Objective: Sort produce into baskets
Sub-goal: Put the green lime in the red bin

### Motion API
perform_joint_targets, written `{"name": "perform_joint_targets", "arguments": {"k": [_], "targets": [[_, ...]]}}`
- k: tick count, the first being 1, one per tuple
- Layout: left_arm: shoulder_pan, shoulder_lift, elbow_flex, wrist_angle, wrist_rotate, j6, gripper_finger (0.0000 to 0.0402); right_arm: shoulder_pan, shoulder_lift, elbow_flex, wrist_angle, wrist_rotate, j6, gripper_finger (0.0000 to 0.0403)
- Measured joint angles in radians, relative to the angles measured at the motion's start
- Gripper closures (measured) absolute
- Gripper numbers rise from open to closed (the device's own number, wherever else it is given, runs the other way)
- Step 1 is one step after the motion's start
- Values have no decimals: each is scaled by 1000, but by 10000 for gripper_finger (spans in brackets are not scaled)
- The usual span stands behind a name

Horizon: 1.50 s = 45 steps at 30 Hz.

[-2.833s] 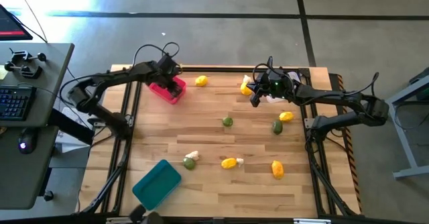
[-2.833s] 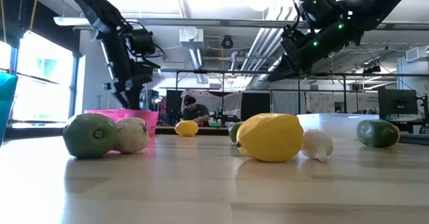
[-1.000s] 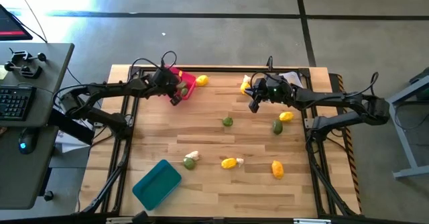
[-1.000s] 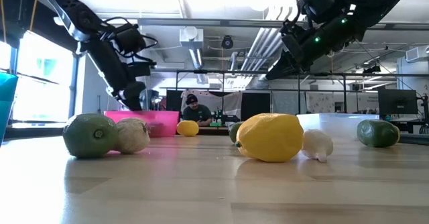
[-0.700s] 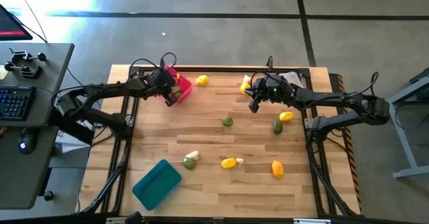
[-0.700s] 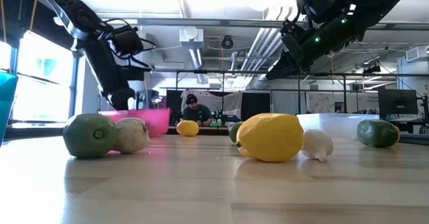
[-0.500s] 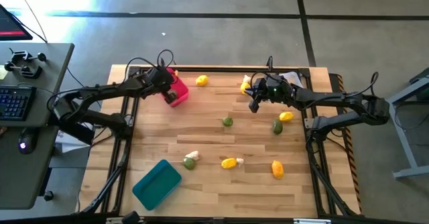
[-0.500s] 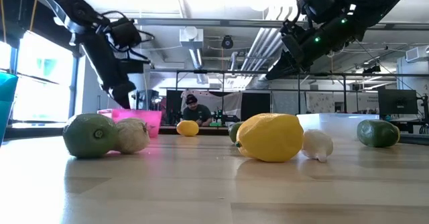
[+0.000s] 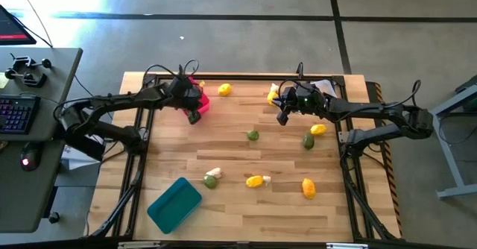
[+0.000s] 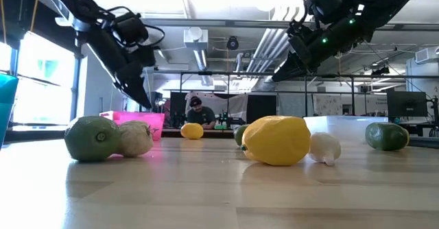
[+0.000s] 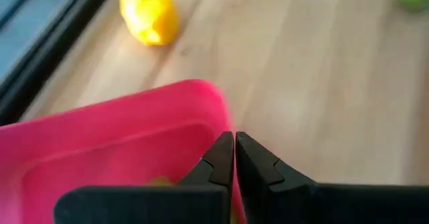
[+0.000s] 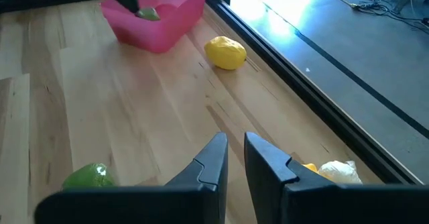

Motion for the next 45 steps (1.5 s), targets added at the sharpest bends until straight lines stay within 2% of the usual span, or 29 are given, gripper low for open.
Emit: {"name": "perform_joint_targets", "arguments": {"k": [6,10,24,31,36,41,45], "targets": [[-4,97,0,154,-59,-54,399,0,0,0,0,0,0,361],[6,119,0,195,-65,-59,399,0,0,0,0,0,0,361],[55,117,0,224,-69,-44,399,0,0,0,-1,0,3,361],[63,36,0,228,-49,-53,399,26,0,0,18,-37,26,358],[41,-29,-29,286,30,-106,399,132,32,0,59,-50,42,317],[-17,-83,-102,434,72,-147,399,244,140,0,118,-50,72,238],[-64,-114,-135,482,72,-176,399,294,224,0,142,-6,137,177]]}}
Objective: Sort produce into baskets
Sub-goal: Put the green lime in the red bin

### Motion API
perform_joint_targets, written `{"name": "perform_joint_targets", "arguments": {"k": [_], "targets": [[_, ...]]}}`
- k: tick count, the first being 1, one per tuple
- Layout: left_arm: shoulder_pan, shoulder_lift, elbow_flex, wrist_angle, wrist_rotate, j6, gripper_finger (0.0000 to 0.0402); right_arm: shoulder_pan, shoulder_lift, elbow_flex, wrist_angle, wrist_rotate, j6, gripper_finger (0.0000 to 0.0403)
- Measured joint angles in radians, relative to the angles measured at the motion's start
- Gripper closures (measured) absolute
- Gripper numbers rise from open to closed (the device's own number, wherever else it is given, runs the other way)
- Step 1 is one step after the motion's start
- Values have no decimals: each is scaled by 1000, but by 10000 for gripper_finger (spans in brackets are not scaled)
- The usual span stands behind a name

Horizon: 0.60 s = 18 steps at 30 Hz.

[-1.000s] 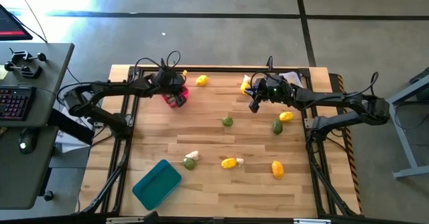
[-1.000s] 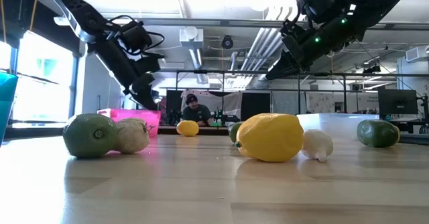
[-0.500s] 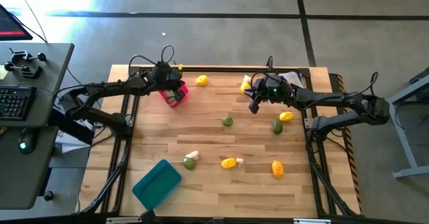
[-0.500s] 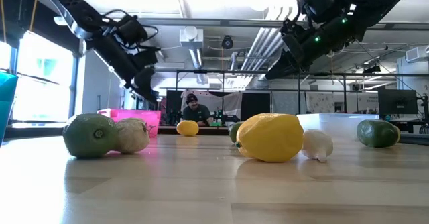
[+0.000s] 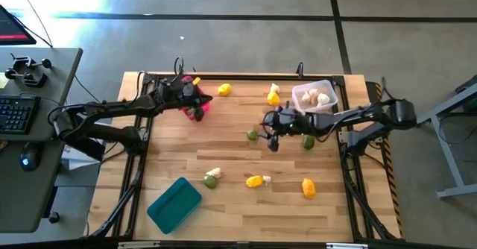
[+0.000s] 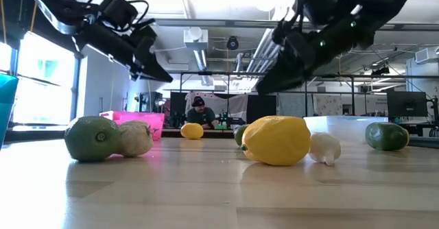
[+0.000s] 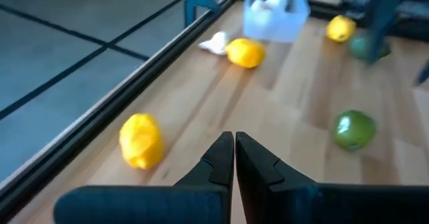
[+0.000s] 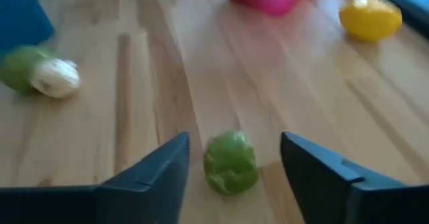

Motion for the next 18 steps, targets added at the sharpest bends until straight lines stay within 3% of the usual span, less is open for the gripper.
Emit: {"name": "perform_joint_targets", "arguments": {"k": [7,18], "targets": [[-66,-13,-21,17,0,-24,399,56,93,-1,56,129,3,122],[-118,-13,-21,25,-4,-32,399,55,265,0,230,129,-155,114]]}}
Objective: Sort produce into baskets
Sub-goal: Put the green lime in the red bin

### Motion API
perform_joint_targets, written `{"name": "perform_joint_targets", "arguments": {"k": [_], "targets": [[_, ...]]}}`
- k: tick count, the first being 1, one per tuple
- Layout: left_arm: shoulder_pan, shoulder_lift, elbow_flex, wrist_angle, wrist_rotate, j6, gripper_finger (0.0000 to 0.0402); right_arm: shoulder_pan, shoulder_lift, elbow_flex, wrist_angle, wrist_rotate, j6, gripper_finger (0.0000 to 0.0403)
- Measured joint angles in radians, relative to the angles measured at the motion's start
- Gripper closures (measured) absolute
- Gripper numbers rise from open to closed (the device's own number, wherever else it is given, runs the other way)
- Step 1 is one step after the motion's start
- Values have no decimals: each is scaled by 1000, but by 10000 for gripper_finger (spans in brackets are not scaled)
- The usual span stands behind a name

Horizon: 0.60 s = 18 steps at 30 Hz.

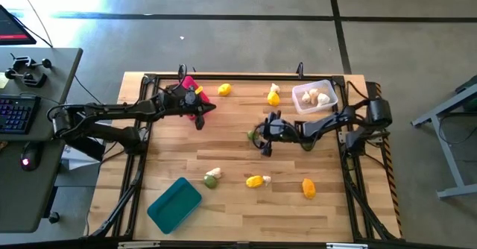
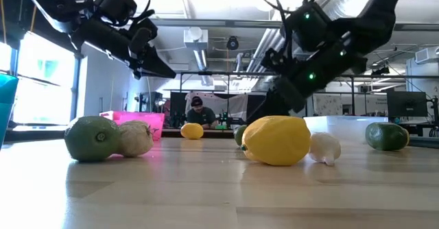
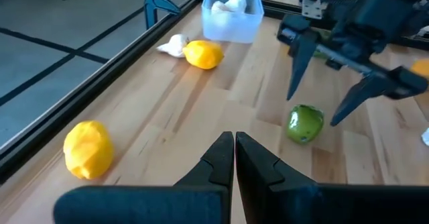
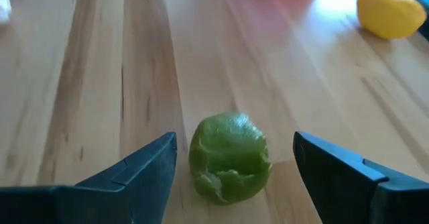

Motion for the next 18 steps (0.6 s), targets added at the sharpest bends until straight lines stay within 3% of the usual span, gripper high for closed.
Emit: {"name": "perform_joint_targets", "arguments": {"k": [9,18], "targets": [[-35,1,0,2,0,-10,399,-17,47,0,2,-51,-7,120],[-109,2,0,26,4,6,399,-54,68,0,61,-152,-8,164]]}}
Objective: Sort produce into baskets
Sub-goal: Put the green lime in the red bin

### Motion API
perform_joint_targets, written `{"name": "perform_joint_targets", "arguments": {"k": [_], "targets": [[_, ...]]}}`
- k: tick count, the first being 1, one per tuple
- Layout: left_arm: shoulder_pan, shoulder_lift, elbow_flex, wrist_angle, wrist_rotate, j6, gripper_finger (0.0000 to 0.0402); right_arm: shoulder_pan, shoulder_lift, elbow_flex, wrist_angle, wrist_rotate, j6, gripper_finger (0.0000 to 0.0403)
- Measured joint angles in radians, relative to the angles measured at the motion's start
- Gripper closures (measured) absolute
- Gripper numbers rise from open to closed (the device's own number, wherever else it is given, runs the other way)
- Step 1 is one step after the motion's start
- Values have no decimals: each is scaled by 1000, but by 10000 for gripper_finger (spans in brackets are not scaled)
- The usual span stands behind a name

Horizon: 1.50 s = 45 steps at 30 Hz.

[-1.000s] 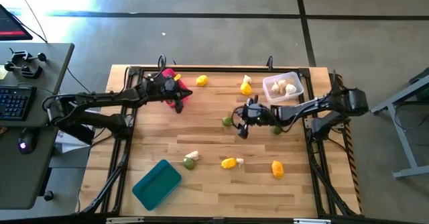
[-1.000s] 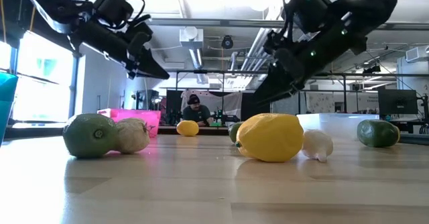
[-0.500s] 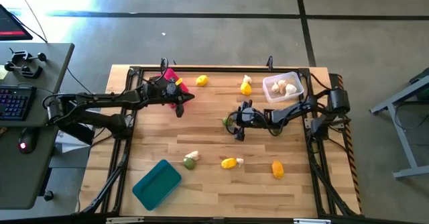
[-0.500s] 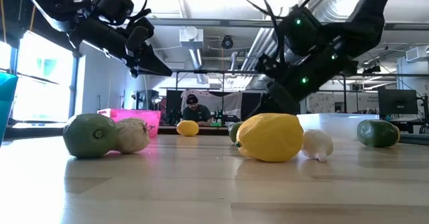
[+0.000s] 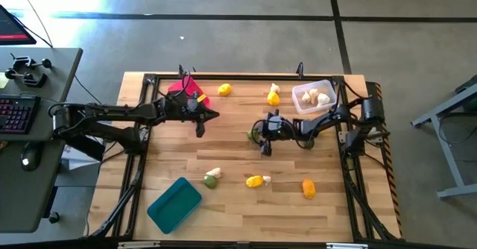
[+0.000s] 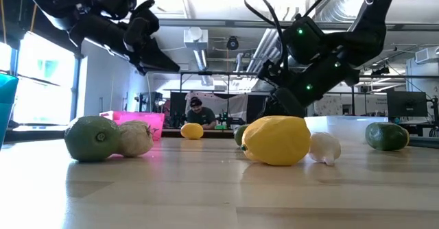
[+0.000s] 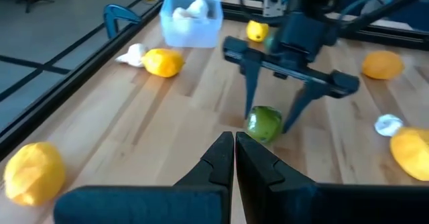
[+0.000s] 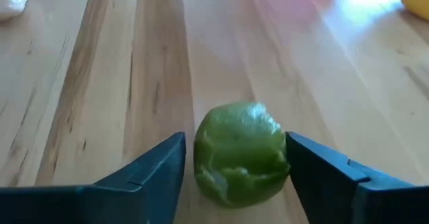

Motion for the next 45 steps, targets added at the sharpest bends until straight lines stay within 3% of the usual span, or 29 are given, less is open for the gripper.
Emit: {"name": "perform_joint_targets", "arguments": {"k": [13,21,25,29,38,45], "targets": [[-101,0,0,4,23,151,384,-39,0,1,72,-105,30,251],[-108,4,0,5,-7,163,368,-47,0,23,73,-117,63,255],[-147,31,2,8,-11,275,357,-47,0,68,74,-158,82,256],[-214,67,15,11,-105,431,333,-54,-1,129,62,-206,130,256],[-340,94,28,51,-457,640,255,-85,-70,258,-94,-287,235,257],[-381,94,28,164,-513,650,203,-95,-100,359,-166,-320,269,257]]}}
